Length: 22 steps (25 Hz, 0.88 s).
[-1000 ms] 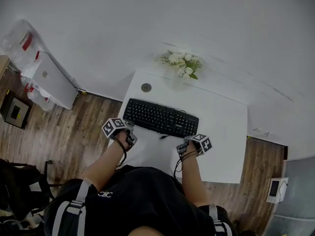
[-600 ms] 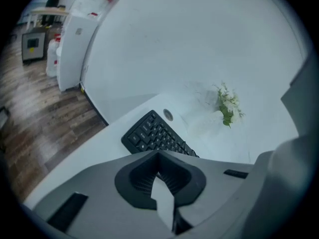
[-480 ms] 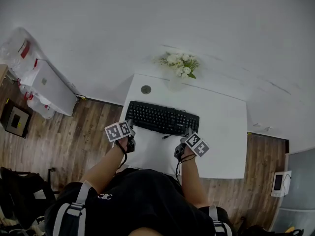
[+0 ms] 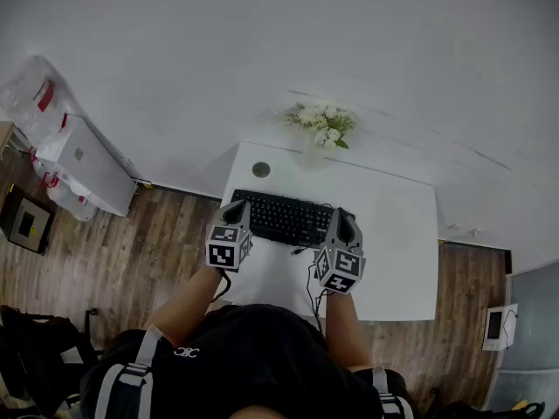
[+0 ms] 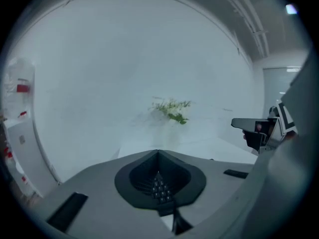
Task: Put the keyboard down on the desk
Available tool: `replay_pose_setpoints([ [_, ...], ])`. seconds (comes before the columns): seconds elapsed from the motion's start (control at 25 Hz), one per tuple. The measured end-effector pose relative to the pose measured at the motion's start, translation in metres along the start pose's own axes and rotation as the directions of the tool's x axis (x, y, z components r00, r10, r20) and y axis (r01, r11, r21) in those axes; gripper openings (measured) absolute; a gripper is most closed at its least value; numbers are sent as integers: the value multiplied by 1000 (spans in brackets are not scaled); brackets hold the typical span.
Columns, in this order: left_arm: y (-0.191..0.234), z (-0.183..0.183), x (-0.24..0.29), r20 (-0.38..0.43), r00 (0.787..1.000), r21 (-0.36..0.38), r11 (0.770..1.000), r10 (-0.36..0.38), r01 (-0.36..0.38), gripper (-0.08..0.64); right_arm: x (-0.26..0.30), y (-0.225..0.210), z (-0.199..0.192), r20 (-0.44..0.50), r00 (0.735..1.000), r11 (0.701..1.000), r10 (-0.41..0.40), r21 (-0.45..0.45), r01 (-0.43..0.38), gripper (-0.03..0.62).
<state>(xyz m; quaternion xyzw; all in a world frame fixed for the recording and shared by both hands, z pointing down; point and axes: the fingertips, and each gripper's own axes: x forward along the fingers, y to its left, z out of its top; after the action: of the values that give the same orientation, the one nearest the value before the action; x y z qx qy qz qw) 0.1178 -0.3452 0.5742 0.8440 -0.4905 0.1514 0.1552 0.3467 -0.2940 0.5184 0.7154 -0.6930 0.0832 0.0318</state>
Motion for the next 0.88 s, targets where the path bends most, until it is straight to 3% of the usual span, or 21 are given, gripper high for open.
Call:
replay_pose_setpoints([
  [0.12, -13, 45, -14, 119, 993, 85, 996, -20, 10, 0, -6, 13, 35, 80, 996, 1000, 26, -16, -25, -1],
  [0.24, -21, 80, -28, 213, 977, 91, 996, -35, 16, 0, -14, 24, 66, 163, 985, 998, 57, -12, -55, -2],
  [0.44, -29, 115, -47, 299, 953, 105, 994, -52, 21, 0, -13, 30, 77, 150, 987, 998, 49, -42, -43, -2],
  [0.88, -30, 121, -52, 291, 954, 120, 992, -72, 38, 0, -11, 42, 73, 147, 982, 992, 122, 1, -123, -2],
])
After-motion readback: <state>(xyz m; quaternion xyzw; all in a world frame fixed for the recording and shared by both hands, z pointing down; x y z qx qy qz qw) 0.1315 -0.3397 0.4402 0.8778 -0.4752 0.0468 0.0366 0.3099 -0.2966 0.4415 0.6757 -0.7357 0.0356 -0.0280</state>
